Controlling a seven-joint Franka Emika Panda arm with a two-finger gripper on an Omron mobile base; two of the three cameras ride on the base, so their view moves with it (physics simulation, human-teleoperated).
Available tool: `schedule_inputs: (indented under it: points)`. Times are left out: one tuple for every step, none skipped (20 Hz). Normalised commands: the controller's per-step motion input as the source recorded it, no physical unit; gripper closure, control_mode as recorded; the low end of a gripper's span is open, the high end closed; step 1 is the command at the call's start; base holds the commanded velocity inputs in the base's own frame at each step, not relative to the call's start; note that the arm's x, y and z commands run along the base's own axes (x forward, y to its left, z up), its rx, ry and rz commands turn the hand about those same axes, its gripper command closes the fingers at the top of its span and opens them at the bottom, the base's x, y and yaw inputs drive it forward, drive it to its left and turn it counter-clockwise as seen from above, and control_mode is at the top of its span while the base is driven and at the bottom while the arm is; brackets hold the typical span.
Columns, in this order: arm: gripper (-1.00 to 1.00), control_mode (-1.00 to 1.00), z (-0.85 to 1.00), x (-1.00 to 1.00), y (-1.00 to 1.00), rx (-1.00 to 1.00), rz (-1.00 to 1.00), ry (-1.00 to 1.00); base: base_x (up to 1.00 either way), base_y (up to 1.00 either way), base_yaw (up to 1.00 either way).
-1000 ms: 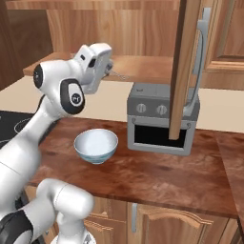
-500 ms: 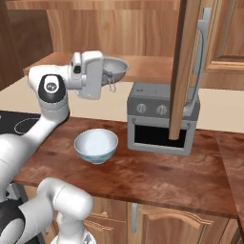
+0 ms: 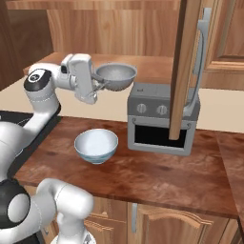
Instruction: Open the cabinet and setup a tea strainer by placing it in the bowl upright.
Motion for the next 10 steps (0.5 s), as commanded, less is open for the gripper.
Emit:
schedule_inputs:
  points:
    - [1.0, -1.0, -0.06, -0.78, 0.29, 0.0, -0.37, 0.05, 0.0, 0.0, 0.0]
    - [1.0, -1.0, -0.06, -0.96, 0.35, 0.0, -0.34, 0.01, 0.0, 0.0, 0.0]
    - [1.0, -1.0, -0.06, -1.0, 0.38, 0.0, -0.31, 0.0, 0.0, 0.0, 0.0]
    - [1.0, -1.0, -0.08, -1.0, 0.4, 0.0, -0.27, 0.0, 0.0, 0.0, 0.0]
    - [1.0, -1.0, -0.09, -1.0, 0.47, 0.0, -0.23, 0.0, 0.0, 0.0, 0.0]
    - [1.0, -1.0, -0.19, -0.92, 0.61, 0.0, -0.2, 0.0, 0.0, 0.0, 0.0]
    - [1.0, -1.0, -0.19, -0.76, 0.69, 0.0, -0.17, 0.0, 0.0, 0.0, 0.0]
    - [1.0, -1.0, -0.15, -0.51, 0.73, 0.0, -0.13, -0.01, 0.0, 0.0, 0.0]
    - [1.0, -1.0, -0.17, -0.24, 0.69, 0.0, -0.11, -0.01, 0.0, 0.0, 0.0]
    - [1.0, -1.0, -0.21, -0.26, 0.97, -0.03, 0.0, 0.0, 0.0, 0.0, 0.0]
